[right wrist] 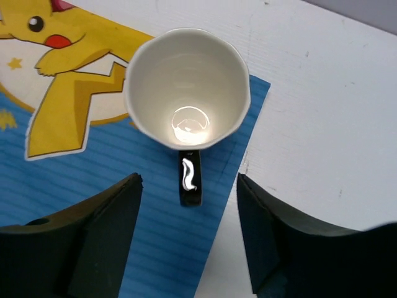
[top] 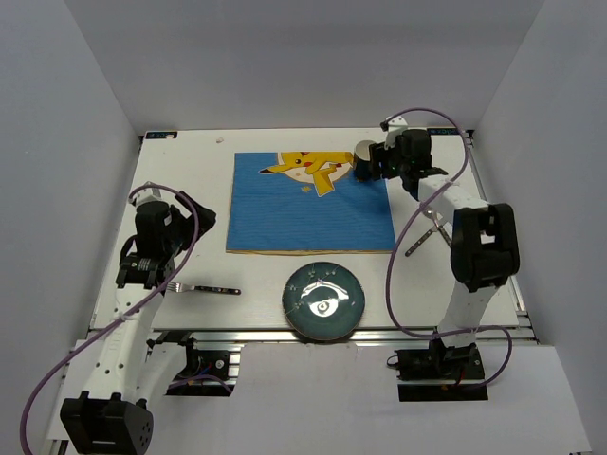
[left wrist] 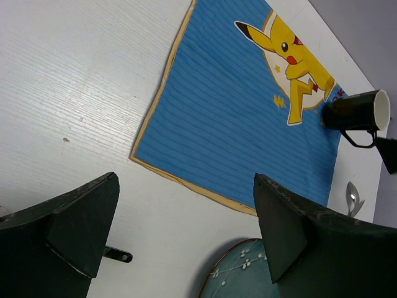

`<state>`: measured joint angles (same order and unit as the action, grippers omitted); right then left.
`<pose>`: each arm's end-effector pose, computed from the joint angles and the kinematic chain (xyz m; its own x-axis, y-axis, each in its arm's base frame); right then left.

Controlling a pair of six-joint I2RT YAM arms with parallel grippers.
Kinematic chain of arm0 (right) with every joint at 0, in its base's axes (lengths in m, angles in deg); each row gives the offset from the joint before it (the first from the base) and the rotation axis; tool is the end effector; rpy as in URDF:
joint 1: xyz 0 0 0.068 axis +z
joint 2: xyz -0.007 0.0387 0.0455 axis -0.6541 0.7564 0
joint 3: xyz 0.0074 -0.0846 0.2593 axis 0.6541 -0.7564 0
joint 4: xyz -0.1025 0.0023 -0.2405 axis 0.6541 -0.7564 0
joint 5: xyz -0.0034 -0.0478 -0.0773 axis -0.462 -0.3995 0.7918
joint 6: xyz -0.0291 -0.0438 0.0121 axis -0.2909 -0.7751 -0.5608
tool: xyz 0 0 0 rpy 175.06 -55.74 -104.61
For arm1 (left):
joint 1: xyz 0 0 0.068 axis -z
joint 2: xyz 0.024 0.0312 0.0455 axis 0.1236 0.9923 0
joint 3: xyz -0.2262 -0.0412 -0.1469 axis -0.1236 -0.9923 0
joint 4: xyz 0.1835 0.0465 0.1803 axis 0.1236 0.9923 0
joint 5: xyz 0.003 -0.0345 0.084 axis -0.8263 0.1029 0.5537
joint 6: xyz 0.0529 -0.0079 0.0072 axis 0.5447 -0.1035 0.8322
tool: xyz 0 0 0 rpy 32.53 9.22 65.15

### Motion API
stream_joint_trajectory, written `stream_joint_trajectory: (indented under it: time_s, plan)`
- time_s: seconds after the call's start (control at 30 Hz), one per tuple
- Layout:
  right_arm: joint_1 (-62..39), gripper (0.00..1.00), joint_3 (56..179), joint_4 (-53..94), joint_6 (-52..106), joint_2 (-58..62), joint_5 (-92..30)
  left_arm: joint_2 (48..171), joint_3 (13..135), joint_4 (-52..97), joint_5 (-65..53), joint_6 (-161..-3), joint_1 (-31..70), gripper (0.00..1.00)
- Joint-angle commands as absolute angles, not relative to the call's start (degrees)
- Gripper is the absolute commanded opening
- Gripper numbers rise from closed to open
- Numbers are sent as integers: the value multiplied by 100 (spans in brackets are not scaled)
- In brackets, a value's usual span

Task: Set the dinner table for one person

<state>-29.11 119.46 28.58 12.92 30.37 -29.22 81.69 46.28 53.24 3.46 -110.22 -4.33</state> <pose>0.4368 0.0944 0.2368 -0.3675 -0.2076 -0.9066 -0.3442 0.9359 -0.0748 0.1835 -0.0080 0.2956 -0.4258 -0.6235 -0.6558 -0.3224 0.7817 -0.5339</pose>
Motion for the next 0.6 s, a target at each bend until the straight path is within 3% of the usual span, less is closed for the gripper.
stream_joint_trajectory:
  time_s: [0.0,0.1,0.27,0.33,0.37,0.4,0.43,0.5,0.57]
  plan:
    - [-2952,69,11661,2836,1006,2177,-2999,7987,4685,5561,536,-11304,-429,98]
    - [-3083,70,11249,2387,558,1537,-3421,7926,4616,5772,580,-11568,-429,98]
    - [-3338,63,10457,1388,-406,129,-5547,7680,4334,6360,668,-12245,-429,88]
    - [-3330,45,10097,1148,-567,-361,-6023,7592,4167,6519,677,-12500,-429,82]
    - [-3312,34,9957,1086,-576,-521,-6085,7513,4097,6685,677,-12605,-429,73]
    - [-3295,17,9686,981,-629,-653,-6120,7495,4018,6748,634,-12789,-429,67]
    - [-3260,13,9596,867,-699,-881,-6173,7477,3869,6801,590,-12852,-429,62]
    - [-3224,14,9307,551,-918,-1067,-6243,7582,3728,6880,441,-12923,-429,55]
    - [-3163,28,9217,156,-1216,-1182,-6445,7749,3648,6933,370,-12897,-429,55]
